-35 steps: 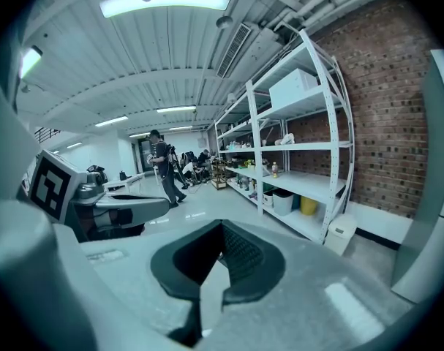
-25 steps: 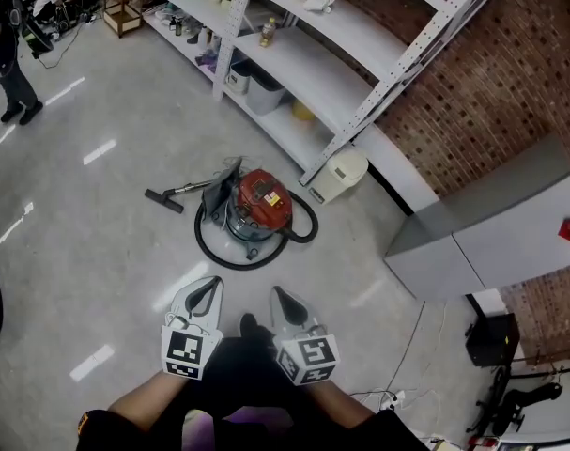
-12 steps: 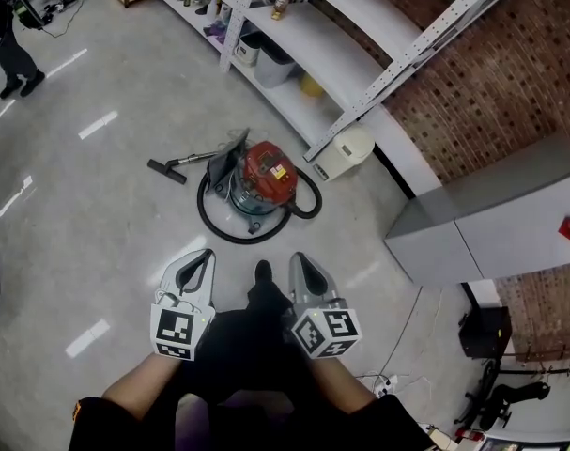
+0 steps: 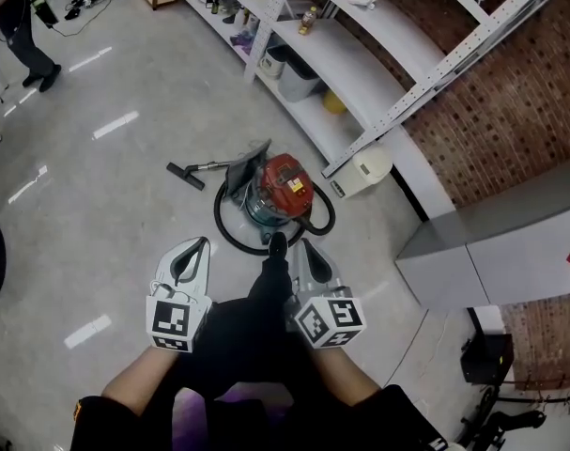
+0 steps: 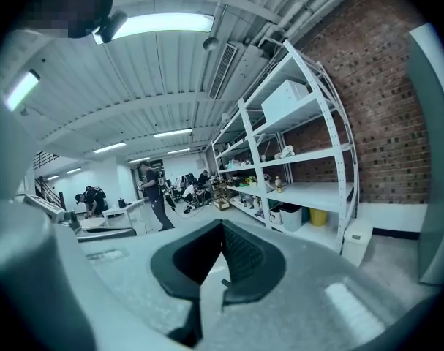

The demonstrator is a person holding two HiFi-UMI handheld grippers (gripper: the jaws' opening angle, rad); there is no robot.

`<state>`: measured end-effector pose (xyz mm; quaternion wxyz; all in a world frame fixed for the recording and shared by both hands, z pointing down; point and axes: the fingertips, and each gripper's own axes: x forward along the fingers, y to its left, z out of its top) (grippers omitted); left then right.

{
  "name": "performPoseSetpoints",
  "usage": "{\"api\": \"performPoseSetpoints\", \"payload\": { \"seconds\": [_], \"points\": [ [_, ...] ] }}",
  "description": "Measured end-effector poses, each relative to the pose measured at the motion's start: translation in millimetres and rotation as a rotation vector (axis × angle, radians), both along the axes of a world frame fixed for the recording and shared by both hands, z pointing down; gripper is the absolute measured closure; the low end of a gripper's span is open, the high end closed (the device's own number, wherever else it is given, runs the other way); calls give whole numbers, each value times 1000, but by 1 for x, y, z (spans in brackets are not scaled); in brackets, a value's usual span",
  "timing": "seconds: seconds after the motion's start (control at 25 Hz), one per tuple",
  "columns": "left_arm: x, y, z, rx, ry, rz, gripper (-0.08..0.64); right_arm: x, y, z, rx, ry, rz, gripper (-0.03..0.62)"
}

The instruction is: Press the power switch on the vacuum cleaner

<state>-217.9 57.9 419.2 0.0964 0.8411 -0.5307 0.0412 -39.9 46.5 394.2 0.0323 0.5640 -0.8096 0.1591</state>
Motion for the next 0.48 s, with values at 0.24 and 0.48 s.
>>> {"api": "performPoseSetpoints", "payload": {
  "seconds": [0.24,0.48],
  "points": [
    [25,-7,11,-49,34,62,543,15,6,6,-36,11,46,600],
    [61,-2,33,-126,21,99,543,63,3,39,-139,-8,99,600]
  ]
}}
